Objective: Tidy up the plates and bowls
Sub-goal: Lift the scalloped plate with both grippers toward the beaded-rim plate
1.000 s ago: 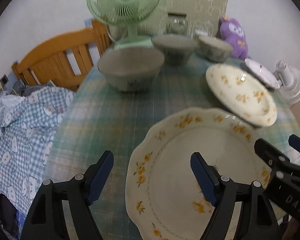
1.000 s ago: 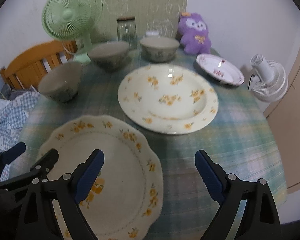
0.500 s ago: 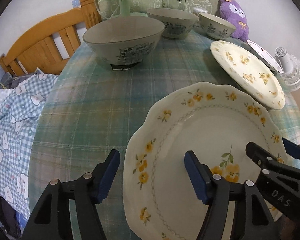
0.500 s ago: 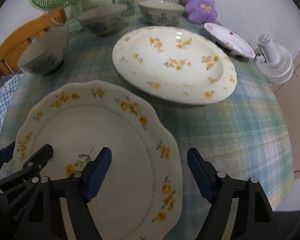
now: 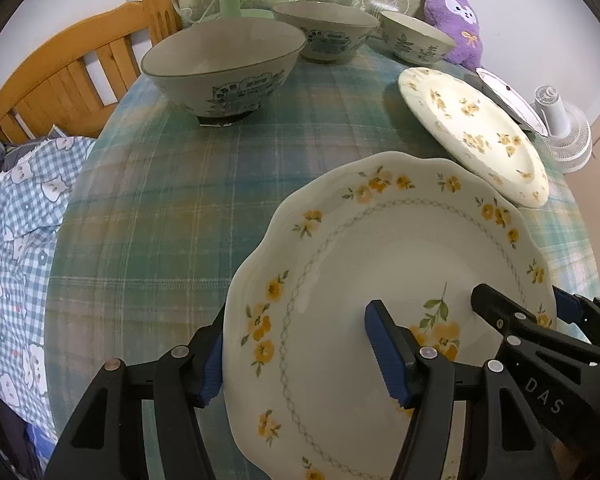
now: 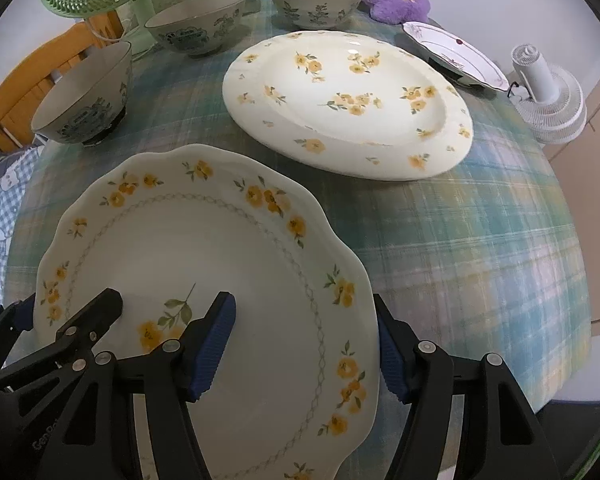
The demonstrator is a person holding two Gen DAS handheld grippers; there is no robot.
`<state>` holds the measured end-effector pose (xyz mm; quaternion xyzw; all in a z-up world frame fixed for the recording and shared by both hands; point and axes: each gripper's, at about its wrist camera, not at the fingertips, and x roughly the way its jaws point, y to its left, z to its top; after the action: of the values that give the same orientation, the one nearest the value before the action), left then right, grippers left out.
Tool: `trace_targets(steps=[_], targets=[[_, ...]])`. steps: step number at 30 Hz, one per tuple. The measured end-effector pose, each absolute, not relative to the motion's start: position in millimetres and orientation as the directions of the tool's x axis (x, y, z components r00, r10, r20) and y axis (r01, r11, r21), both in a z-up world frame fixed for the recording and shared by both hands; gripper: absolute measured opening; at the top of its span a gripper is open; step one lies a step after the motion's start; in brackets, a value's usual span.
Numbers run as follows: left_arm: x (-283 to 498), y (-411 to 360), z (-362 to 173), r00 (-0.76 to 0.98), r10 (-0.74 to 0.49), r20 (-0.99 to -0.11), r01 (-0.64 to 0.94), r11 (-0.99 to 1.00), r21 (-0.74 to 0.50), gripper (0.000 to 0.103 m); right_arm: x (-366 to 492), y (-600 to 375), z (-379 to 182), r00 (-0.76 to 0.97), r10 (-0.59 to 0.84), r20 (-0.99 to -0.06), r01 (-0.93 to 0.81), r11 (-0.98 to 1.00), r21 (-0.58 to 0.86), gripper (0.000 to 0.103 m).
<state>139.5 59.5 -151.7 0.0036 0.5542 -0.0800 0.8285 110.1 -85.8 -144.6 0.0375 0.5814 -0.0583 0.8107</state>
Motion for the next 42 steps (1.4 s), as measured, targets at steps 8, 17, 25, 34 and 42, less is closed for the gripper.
trace_targets(steps=[8,17,25,34,42], targets=[[128,39,-133,0.395,-0.121,-0.911,0.144,0.987,-0.069,0.065,103,-104,-123,0.335,-0.055,-0.940,0.142,0.990,-0.007,0.069],[111,-15,-125,0.426,-0.095,-0.900,0.114,0.992,-0.051,0.065,96,-161,-116,0.362,-0.035,-0.931,0.125,0.992,0.011,0.069],[108,-76,-124,0.439,-0.090,-0.894,0.094,0.994,-0.054,0.065,95,-226,-109,0.385,-0.039,-0.922,0.107,0.994,0.003,0.069],[115,-141,-133,0.436,-0.095,-0.895,0.085,0.994,-0.065,0.065,98,-292,-116,0.385,-0.049,-0.922,0.113,0.994,-0.005,0.069],[120,-186,-145,0.409,-0.105,-0.907,0.115,0.991,-0.063,0.065,101,-337,-132,0.363,-0.056,-0.930,0.170,0.985,0.007,0.069]])
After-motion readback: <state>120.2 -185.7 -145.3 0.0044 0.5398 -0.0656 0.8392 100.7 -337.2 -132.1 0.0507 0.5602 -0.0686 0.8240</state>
